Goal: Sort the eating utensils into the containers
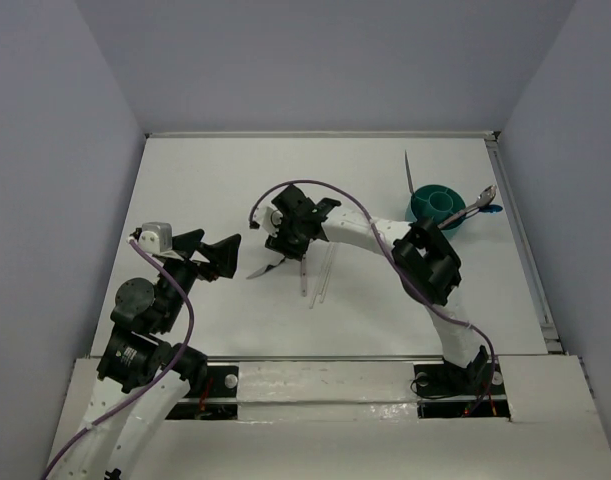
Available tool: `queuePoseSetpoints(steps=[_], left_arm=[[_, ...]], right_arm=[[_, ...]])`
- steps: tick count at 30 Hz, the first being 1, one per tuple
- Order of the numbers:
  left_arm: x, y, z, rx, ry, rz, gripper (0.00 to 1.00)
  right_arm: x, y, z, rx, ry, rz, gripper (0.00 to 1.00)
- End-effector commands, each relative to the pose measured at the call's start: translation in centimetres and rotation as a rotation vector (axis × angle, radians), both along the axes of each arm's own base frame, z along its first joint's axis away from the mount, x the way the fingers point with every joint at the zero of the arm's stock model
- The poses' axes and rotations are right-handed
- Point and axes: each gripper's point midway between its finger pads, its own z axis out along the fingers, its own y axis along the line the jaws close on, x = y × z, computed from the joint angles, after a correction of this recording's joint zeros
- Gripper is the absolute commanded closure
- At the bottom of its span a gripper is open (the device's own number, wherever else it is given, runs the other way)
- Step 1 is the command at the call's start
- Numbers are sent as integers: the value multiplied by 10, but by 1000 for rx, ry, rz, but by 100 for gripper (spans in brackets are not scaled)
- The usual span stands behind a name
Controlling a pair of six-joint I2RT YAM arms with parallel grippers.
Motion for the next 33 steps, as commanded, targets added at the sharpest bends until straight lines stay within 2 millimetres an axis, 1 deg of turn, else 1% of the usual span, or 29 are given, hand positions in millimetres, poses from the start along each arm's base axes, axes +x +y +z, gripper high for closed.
queuePoseSetpoints(steps=[1,2,3,5,6,11,12,13,14,16,20,21,22,23,25,27,29,30,31,32,33], left_arm=[[-3,3,22,-14,-59,5,1],[-3,3,22,-14,-59,5,1],[-3,3,22,-14,-59,5,1],[-3,3,22,-15,-60,7,1],[-3,3,22,-14,-59,5,1],[-3,3,22,-15,-60,2,1],[-3,2,22,-14,-61,-1,1],[-3,2,22,-14,-61,-1,1],[-3,2,23,-15,-62,-1,1],[-3,2,22,-15,-62,1,1],[-3,1,22,-13,-59,-5,1],[-3,1,22,-14,-61,-4,1],[-3,1,22,-13,-59,-5,1],[-2,1,21,-13,-58,-4,1],[-2,1,21,-13,-58,-4,1],[-2,1,21,-12,-55,-2,1],[-1,1,20,-11,-54,-1,1],[-1,1,20,-11,-54,-2,1],[-1,1,20,-10,-51,-1,1],[-1,1,20,-11,-50,-1,1],[0,0,19,-10,-48,-3,1]], right_arm=[[2,5,-13,-1,23,9,47],[3,5,-15,-1,24,7,47],[6,1,-18,-3,28,-5,47],[5,1,-24,-8,36,-4,47],[9,-2,-27,-11,40,-14,47],[10,0,-37,-20,54,-7,48],[8,0,-42,-25,70,-6,52],[6,2,-43,-20,84,-5,55],[3,5,-43,-8,102,3,65],[-1,12,-45,28,131,4,74],[-7,25,-43,102,171,4,78],[-4,31,-40,128,163,2,82],[-3,34,-38,146,164,-2,84],[0,40,-37,173,161,-18,89],[7,47,-33,202,150,-40,95],[11,56,-29,249,148,-62,98],[14,60,-28,281,155,-99,100],[18,68,-15,334,132,-98,100],[18,72,-9,366,127,-98,100],[12,70,-11,384,153,-120,100],[19,78,17,468,104,-112,100]])
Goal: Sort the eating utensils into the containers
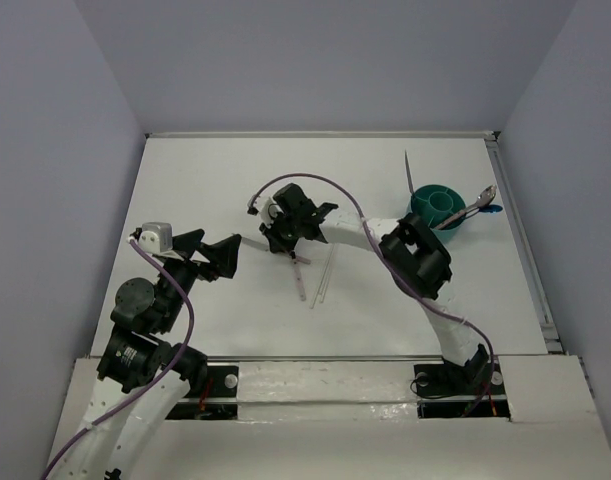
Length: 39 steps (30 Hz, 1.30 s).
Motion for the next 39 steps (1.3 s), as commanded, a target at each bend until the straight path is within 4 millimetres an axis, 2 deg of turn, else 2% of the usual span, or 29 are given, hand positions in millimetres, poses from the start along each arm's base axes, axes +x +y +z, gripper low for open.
queuePoseSetpoints(steps=[1,3,4,5,7,11,12,13,14,15,17,18,20,21,22,23,24,25,26,27,28,29,31,32,33,38,39], left_arm=[[0,1,19,-11,-48,-1,1],[1,0,19,-11,-44,-1,1],[1,1,19,-11,-46,1,1],[1,0,20,-11,-49,-4,1],[2,-1,19,-10,-47,-8,1],[2,0,18,-9,-44,-4,1],[1,0,18,-8,-42,-2,1],[1,0,17,-8,-41,-1,1],[1,0,18,-9,-42,-1,1],[1,0,18,-8,-42,-2,1],[1,0,19,-10,-45,-4,1],[0,0,19,-11,-48,-4,1],[0,0,20,-11,-49,-7,1],[0,0,20,-10,-51,-5,1],[-1,0,20,-11,-53,-7,1],[-1,0,21,-11,-54,-7,1],[-1,1,21,-12,-55,-7,1],[-1,1,20,-10,-55,-7,1],[-2,1,20,-11,-54,-7,1],[-2,1,21,-13,-57,-8,1],[-3,1,21,-13,-58,-10,1],[-3,1,22,-14,-61,-10,1],[-4,1,23,-17,-67,-10,1],[-4,1,22,-16,-66,-10,1],[-4,1,23,-17,-67,-10,1],[-2,0,22,-14,-61,-10,1],[-3,-2,22,-13,-62,-22,1]], right_arm=[[5,33,45,252,-53,-43,100],[5,36,65,357,-78,-76,100],[5,38,91,423,-106,-83,100],[4,39,100,470,-87,-112,100],[14,38,125,567,-96,-187,100],[20,39,157,716,-114,-257,100],[23,38,175,794,-119,-293,100],[26,30,171,814,-107,-324,100],[32,23,177,863,-69,-371,100],[34,20,193,941,-80,-370,100],[41,6,192,997,-46,-428,100],[40,3,205,1047,-60,-427,100],[52,-18,207,1074,-83,-507,100],[49,-26,230,1124,-122,-509,100],[48,-33,238,1142,-147,-526,100],[51,-46,248,1158,-185,-552,100],[56,-67,244,1144,-239,-616,100],[58,-83,251,1150,-280,-661,100],[54,-104,277,1179,-343,-681,100],[61,-132,267,1152,-377,-755,100],[61,-148,270,1143,-404,-782,100],[54,-168,291,1166,-450,-797,100],[60,-208,276,1073,-517,-884,100],[55,-227,288,1069,-564,-910,100],[62,-253,282,1004,-612,-967,100],[60,-324,271,811,-771,-1104,100],[61,-345,270,749,-825,-1155,100]])
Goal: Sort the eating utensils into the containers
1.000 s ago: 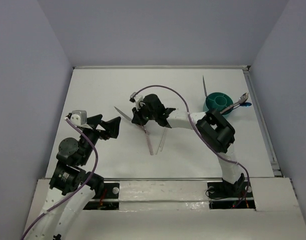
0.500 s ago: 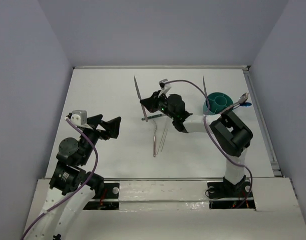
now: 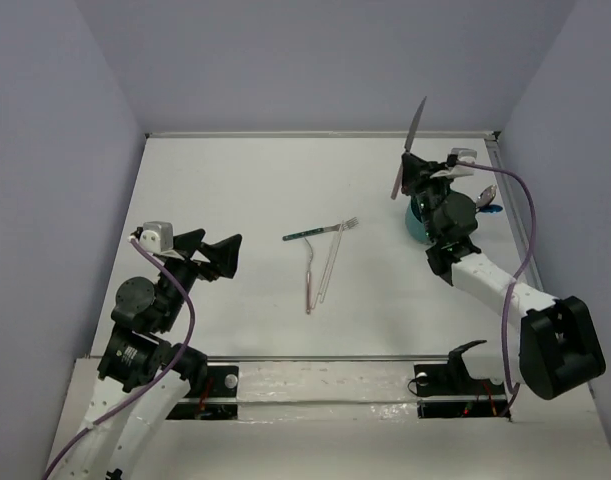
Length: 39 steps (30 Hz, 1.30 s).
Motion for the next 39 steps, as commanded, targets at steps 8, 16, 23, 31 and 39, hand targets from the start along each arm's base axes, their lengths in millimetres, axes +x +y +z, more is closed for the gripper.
queuePoseSetpoints(steps=[8,16,23,31,39], left_arm=[[-4,-4,21,-11,-62,-33,1],[-5,-3,22,-12,-63,-30,1],[-8,-3,24,-17,-74,-36,1],[-11,-3,26,-21,-81,-39,1],[-12,-3,29,-27,-92,-38,1]], right_arm=[[21,-101,-39,-309,94,-393,100],[36,-103,-71,-359,159,-396,100],[44,-100,-95,-407,208,-380,100],[48,-99,-117,-458,247,-369,100],[39,-96,-134,-427,324,-335,96]])
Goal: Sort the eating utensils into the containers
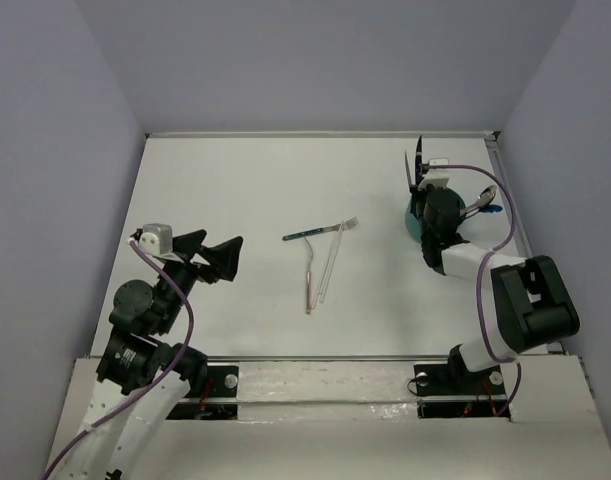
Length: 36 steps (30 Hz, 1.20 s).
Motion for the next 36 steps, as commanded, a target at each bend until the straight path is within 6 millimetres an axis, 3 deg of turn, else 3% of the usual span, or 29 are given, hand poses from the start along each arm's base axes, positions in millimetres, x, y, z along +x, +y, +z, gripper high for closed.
queuePoseSetpoints(steps=[1,6,18,27,31,32,34,36], left_arm=[[-7,3,27,-26,-81,-3,1],[-10,1,28,-28,-85,-12,1],[-12,2,29,-32,-90,-13,1],[-11,2,28,-32,-86,-13,1],[-10,1,27,-31,-83,-13,1],[-10,2,27,-29,-84,-13,1],[-10,1,27,-29,-83,-13,1],[-9,1,27,-28,-81,-13,1]], right_arm=[[-4,0,15,54,-34,1,95],[-17,0,11,90,-34,9,88],[-26,5,5,117,16,38,74],[-31,5,15,157,7,32,62],[-40,21,42,197,-23,111,61],[-40,24,42,204,-10,128,61],[-48,50,52,229,21,219,60],[-53,66,48,261,97,266,60]])
